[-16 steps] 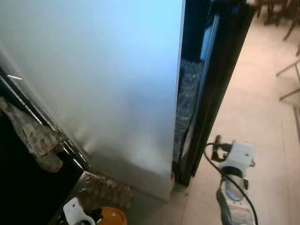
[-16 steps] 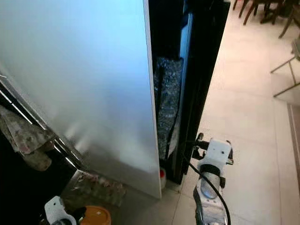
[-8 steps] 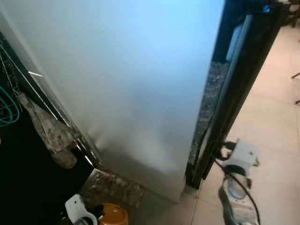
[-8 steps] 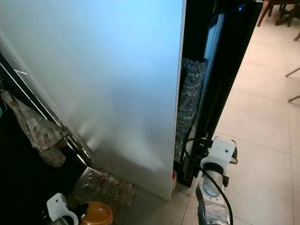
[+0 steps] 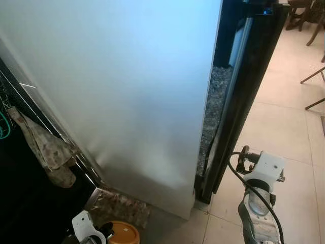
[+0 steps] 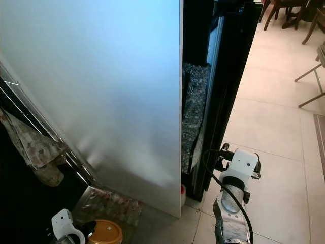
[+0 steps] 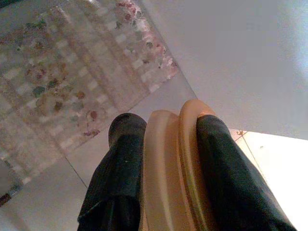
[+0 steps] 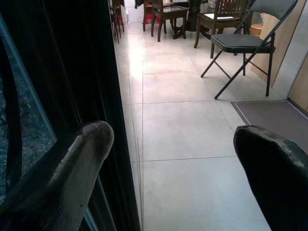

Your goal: Restocking fridge

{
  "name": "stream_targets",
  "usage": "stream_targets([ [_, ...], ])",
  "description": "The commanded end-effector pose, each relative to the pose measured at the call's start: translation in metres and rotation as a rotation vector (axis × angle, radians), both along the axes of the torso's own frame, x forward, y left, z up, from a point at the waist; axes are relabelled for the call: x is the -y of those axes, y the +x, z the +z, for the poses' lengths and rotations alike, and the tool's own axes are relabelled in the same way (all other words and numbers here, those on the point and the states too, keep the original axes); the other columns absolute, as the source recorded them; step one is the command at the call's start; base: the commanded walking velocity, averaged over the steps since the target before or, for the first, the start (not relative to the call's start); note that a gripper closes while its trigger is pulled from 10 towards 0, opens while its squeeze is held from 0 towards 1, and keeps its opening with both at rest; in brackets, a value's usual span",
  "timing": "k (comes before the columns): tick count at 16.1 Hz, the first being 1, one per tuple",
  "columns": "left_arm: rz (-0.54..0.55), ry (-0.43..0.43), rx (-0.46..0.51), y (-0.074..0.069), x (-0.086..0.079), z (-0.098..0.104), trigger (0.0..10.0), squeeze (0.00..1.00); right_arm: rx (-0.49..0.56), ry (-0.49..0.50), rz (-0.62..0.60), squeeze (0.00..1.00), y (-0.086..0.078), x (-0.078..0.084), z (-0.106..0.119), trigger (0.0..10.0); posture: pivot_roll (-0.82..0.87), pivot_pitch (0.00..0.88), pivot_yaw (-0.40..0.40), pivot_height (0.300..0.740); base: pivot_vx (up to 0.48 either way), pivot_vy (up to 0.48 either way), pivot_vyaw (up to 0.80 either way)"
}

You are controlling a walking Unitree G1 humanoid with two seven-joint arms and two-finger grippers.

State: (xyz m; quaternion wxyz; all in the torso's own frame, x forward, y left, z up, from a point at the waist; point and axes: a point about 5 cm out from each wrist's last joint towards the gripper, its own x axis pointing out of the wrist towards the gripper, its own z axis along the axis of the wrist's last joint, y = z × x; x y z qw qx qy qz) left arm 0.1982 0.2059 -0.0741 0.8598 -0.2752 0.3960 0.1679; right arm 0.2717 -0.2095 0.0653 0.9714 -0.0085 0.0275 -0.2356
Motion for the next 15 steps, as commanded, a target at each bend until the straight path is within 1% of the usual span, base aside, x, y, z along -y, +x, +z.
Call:
stream_targets([
  [1, -0.006, 0.014, -0.017, -0.004, -0.004, -0.001, 10.0, 0.0, -0.011, 0.007, 0.005, 0.0, -0.001, -0.001, -0.002, 10.0, -0.04, 0.0, 0.113, 0.74, 0.0, 0.0, 0.0],
  [3, -0.014, 0.016, -0.021, -0.005, -0.004, -0.002, 10.0, 0.0, -0.017, 0.002, 0.016, 0.0, 0.0, -0.002, -0.002, 10.0, -0.04, 0.0, 0.114, 0.74, 0.0, 0.0, 0.0],
  [6, -0.019, 0.018, -0.024, -0.006, -0.003, -0.003, 10.0, 0.0, -0.019, -0.009, 0.033, 0.0, 0.001, 0.001, -0.001, 10.0, -0.05, 0.0, 0.083, 0.74, 0.0, 0.0, 0.0],
  [10, 0.018, 0.001, -0.033, -0.014, -0.003, -0.007, 10.0, 0.0, -0.024, -0.036, 0.074, 0.0, 0.006, 0.004, 0.003, 10.0, -0.04, 0.0, 0.043, 0.74, 0.0, 0.0, 0.0],
  [12, 0.02, 0.0, -0.044, -0.019, -0.003, -0.009, 10.0, 0.0, -0.016, -0.031, 0.086, 0.0, 0.009, -0.001, 0.005, 10.0, -0.04, 0.0, 0.043, 0.74, 0.122, 0.0, 0.0],
  [13, 0.019, 0.0, -0.05, -0.022, -0.003, -0.01, 10.0, 0.0, -0.014, -0.019, 0.102, 0.0, 0.01, -0.008, 0.005, 10.0, -0.04, 0.0, 0.045, 0.74, 0.281, 0.0, 0.0],
  [15, 0.023, 0.001, -0.046, -0.022, -0.004, -0.01, 10.0, 0.0, -0.021, -0.009, 0.117, 0.0, 0.007, -0.013, 0.003, 10.0, -0.04, 0.0, 0.05, 0.74, 0.283, 0.0, 0.0],
])
